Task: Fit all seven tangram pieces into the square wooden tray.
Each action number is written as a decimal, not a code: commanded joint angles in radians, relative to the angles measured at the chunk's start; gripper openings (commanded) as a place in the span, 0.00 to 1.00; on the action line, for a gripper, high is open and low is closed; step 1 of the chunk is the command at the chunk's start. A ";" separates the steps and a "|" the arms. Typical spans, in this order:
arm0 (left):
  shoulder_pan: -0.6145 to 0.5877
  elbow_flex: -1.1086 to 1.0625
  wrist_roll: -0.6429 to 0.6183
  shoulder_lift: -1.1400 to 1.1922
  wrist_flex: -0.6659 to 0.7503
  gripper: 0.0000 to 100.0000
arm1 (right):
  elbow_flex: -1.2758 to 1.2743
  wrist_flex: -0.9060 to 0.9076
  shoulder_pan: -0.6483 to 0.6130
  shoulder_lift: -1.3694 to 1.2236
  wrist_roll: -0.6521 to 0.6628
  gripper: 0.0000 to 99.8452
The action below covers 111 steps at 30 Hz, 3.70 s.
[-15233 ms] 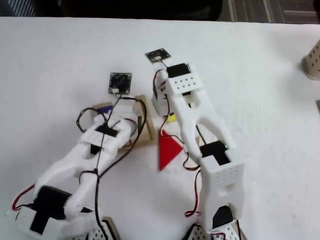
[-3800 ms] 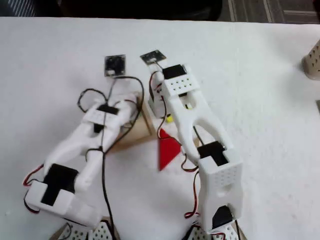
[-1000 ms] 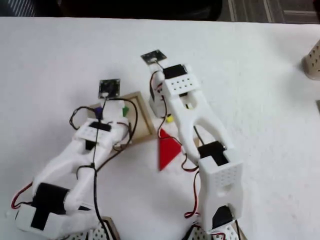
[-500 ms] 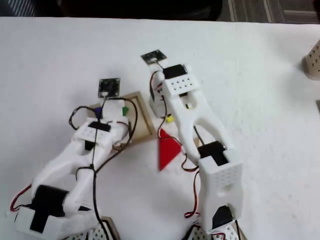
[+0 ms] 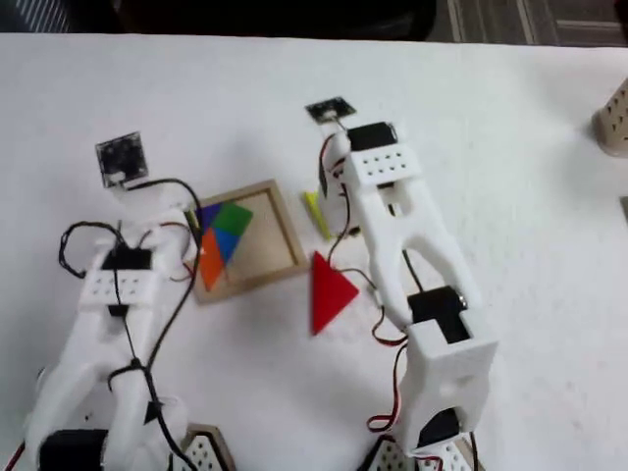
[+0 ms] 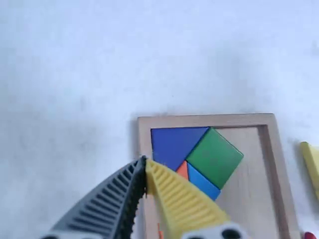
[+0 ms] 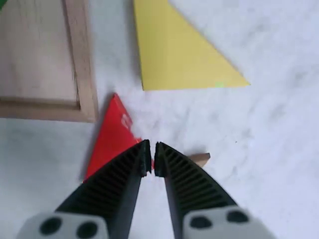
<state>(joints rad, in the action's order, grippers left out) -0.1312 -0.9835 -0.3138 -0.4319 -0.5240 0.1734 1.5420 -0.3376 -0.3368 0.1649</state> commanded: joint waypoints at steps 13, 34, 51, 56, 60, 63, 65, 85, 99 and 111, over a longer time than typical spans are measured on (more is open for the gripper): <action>-0.012 0.157 0.009 0.179 0.020 0.26 | -0.459 -0.170 0.093 0.315 -0.055 0.07; -0.021 0.301 0.011 0.381 0.018 0.08 | -0.701 -0.447 0.061 0.341 -0.287 0.24; -0.021 0.304 0.011 0.387 0.023 0.08 | -0.640 -0.435 0.056 0.188 -0.287 0.18; -0.021 0.304 0.011 0.387 0.023 0.08 | -0.611 -0.414 0.056 0.165 -0.287 0.12; -0.021 0.304 0.011 0.387 0.023 0.08 | -0.611 -0.414 0.056 0.168 -0.285 0.12; -0.021 0.302 0.011 0.387 0.023 0.08 | -0.609 -0.398 0.056 0.173 -0.249 0.12; -0.021 0.302 0.011 0.387 0.023 0.08 | -0.608 -0.384 0.056 0.176 -0.204 0.12; -0.036 0.298 0.011 0.389 0.023 0.08 | -0.568 -0.328 -0.108 0.486 0.743 0.12; -0.160 0.324 0.003 0.390 0.107 0.08 | -0.440 -0.785 -0.320 0.341 0.959 0.12; -0.268 0.508 -0.101 0.541 -0.011 0.08 | 0.195 -0.567 -0.338 -0.202 0.954 0.12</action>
<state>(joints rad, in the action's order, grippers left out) -0.3844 -0.5907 -0.3598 0.0713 -0.4764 0.1688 0.9022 -0.6659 -0.4718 1.1132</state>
